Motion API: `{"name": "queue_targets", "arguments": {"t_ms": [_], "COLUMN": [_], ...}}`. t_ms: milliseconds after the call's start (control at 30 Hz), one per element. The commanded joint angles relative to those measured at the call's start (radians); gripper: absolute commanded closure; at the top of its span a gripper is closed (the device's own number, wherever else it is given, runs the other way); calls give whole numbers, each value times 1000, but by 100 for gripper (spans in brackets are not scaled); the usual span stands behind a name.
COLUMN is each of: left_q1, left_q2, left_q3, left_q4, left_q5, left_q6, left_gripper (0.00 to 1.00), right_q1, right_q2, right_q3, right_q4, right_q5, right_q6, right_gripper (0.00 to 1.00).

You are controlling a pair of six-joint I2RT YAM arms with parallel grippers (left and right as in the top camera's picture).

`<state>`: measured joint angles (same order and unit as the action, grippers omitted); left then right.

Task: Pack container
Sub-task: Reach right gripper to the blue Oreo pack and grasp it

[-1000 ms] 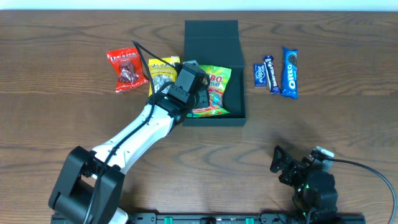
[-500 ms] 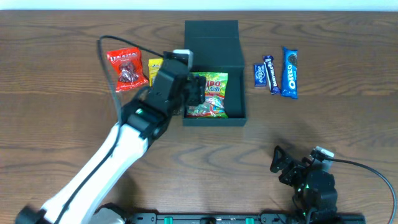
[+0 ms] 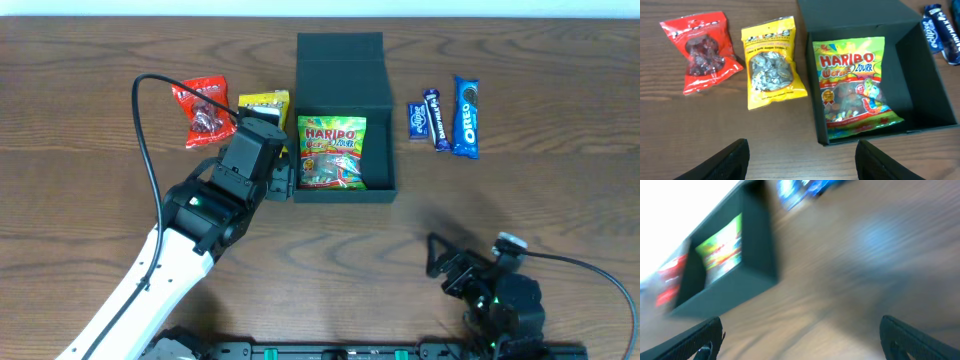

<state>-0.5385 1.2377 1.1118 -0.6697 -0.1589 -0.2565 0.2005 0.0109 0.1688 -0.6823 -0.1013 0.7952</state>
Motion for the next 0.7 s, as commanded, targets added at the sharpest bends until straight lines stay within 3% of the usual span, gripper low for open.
{"name": "queue_targets", "arguments": {"t_ms": [0, 133, 400, 667], "left_q1": [4, 4, 4, 4], "left_q2": [-13, -13, -13, -13], "left_q3": [19, 19, 19, 19], "left_q4": [-7, -7, -5, -7], "left_q5": [-24, -17, 81, 107], "left_q6": [18, 18, 18, 18], "left_gripper": [31, 30, 30, 30], "right_q1": [9, 8, 7, -40], "right_q2": [-5, -5, 22, 435], "right_q3": [2, 2, 22, 336], "right_q4": [0, 19, 241, 135], "right_q5": [-346, -380, -374, -143], "right_q6": [143, 270, 222, -87], "right_gripper": [1, 1, 1, 1]}}
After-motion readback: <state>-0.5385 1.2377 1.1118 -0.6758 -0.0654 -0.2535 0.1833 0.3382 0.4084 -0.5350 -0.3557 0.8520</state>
